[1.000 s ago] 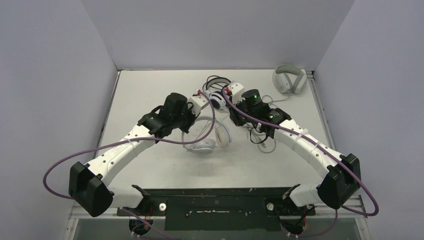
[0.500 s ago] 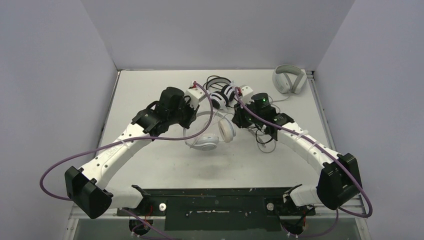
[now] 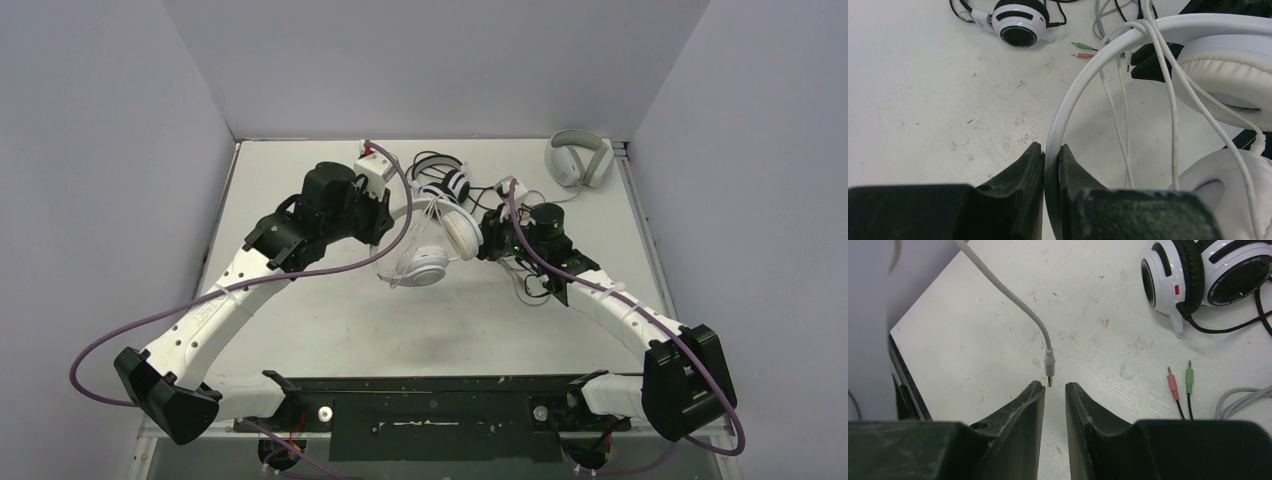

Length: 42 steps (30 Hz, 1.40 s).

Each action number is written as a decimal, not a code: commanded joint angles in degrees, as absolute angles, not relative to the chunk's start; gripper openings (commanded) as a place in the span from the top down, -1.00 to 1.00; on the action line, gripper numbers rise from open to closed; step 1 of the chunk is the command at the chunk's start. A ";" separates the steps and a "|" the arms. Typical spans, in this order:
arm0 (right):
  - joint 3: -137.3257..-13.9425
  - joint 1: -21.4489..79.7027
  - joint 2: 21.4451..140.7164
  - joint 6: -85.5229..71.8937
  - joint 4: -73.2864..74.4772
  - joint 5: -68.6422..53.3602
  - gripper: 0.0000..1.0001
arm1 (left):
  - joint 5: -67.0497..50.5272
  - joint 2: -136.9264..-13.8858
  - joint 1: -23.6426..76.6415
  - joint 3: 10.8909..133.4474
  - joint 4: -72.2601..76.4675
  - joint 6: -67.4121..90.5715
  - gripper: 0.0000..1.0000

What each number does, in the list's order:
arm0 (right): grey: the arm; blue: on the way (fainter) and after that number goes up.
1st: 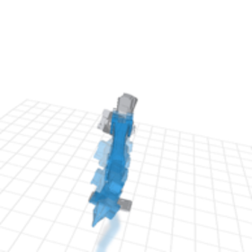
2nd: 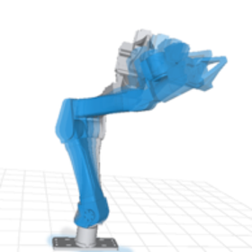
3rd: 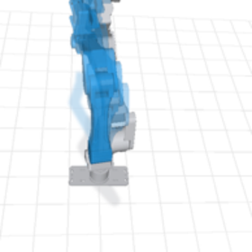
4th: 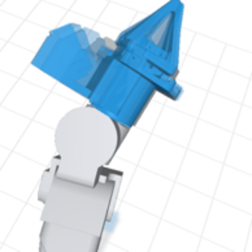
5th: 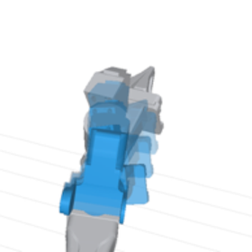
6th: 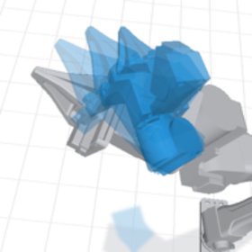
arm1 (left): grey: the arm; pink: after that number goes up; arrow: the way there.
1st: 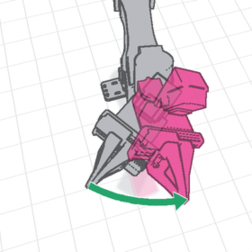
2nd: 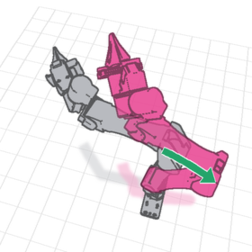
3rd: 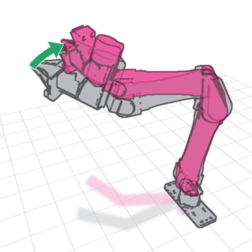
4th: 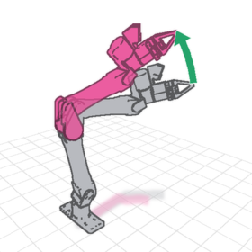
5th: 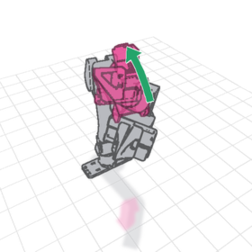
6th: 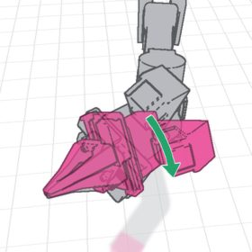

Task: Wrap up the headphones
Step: Wrap the headphones cable around the headphones.

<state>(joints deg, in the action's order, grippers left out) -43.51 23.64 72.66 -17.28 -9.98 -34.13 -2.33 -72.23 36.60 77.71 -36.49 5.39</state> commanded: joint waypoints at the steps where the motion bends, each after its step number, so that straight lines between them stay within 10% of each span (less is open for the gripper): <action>1: -39.25 21.62 68.13 -21.48 -23.25 -35.82 0.52 | -1.16 -68.61 36.65 83.44 -34.70 9.08 1.00; 7: -33.93 19.25 64.10 -22.73 -29.08 -36.65 0.32 | 0.29 -69.69 36.65 89.43 -38.86 11.69 1.00; 20: -31.38 18.63 56.69 -20.35 -34.51 -34.91 -0.83 | -2.72 -69.65 36.65 91.78 -38.86 13.26 1.00; 42: -40.93 18.47 69.08 -26.96 -47.43 -42.09 -0.15 | -7.66 -67.48 36.65 90.06 -35.08 16.98 1.00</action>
<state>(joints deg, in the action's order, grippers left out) -39.27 18.72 68.03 -24.99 -40.97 -39.22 -5.58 -69.47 36.60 88.25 -41.47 14.59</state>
